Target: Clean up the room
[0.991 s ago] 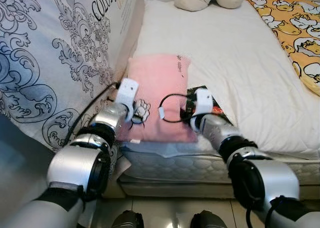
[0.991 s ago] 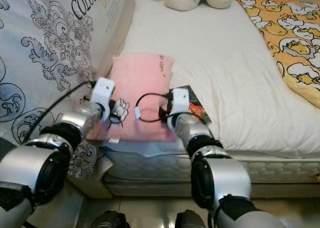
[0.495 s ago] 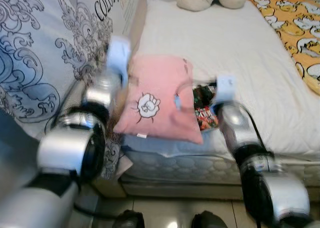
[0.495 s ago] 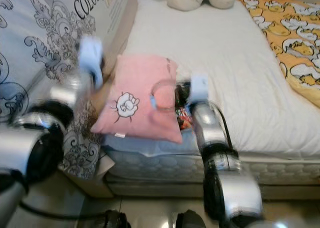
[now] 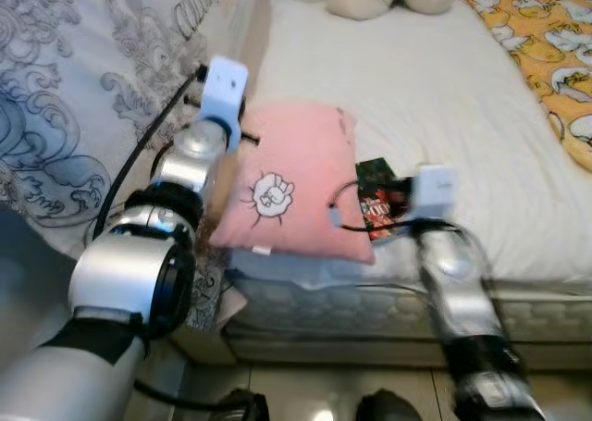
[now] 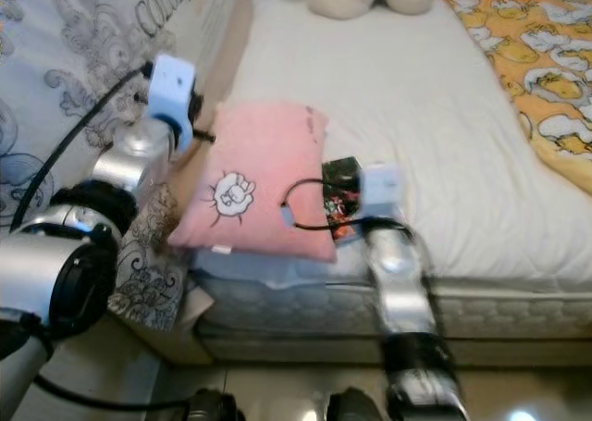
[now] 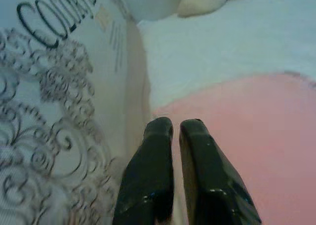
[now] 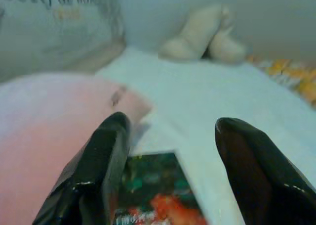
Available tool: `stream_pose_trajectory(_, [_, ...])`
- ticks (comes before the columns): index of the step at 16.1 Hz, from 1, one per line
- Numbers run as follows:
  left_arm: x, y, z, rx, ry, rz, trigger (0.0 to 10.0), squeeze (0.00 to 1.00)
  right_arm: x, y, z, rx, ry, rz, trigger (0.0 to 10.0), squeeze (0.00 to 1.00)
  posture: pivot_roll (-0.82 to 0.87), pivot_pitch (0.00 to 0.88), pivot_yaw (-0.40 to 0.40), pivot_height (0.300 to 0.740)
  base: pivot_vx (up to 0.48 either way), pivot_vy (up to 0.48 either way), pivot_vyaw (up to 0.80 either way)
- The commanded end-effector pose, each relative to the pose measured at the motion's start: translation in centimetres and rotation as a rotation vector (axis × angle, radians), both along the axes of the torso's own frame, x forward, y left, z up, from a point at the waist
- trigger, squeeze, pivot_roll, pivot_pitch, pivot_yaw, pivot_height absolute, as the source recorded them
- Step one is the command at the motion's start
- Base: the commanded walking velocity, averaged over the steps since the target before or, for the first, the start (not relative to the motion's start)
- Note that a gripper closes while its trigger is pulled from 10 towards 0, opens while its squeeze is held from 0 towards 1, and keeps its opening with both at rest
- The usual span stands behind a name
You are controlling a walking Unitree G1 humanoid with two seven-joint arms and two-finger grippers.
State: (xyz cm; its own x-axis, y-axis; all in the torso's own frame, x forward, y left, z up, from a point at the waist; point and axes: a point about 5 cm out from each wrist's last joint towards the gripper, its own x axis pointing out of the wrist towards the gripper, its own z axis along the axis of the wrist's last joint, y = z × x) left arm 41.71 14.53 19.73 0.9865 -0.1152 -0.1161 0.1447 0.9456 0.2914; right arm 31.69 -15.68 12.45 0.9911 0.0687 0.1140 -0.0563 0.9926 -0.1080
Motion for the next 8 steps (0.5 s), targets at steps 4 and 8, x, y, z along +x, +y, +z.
stream_pose_trajectory(4, [-0.6, 0.4, -2.1, 0.015, 0.085, -0.027, 10.0, 1.00, -2.7, -1.3, -1.2, -0.009, 0.064, 0.104, 10.0, 0.00, -0.20, 0.000, 0.072, 0.704, 0.000, 0.000, 0.00])
stream_pose_trajectory(8, [-2.8, 0.8, -7.7, -0.083, 0.181, 0.025, 10.0, 1.00, -7.6, -3.0, -2.2, -0.110, 0.011, 0.104, 10.0, 0.00, -0.21, 0.000, 0.090, 0.704, 0.000, 0.000, 0.00])
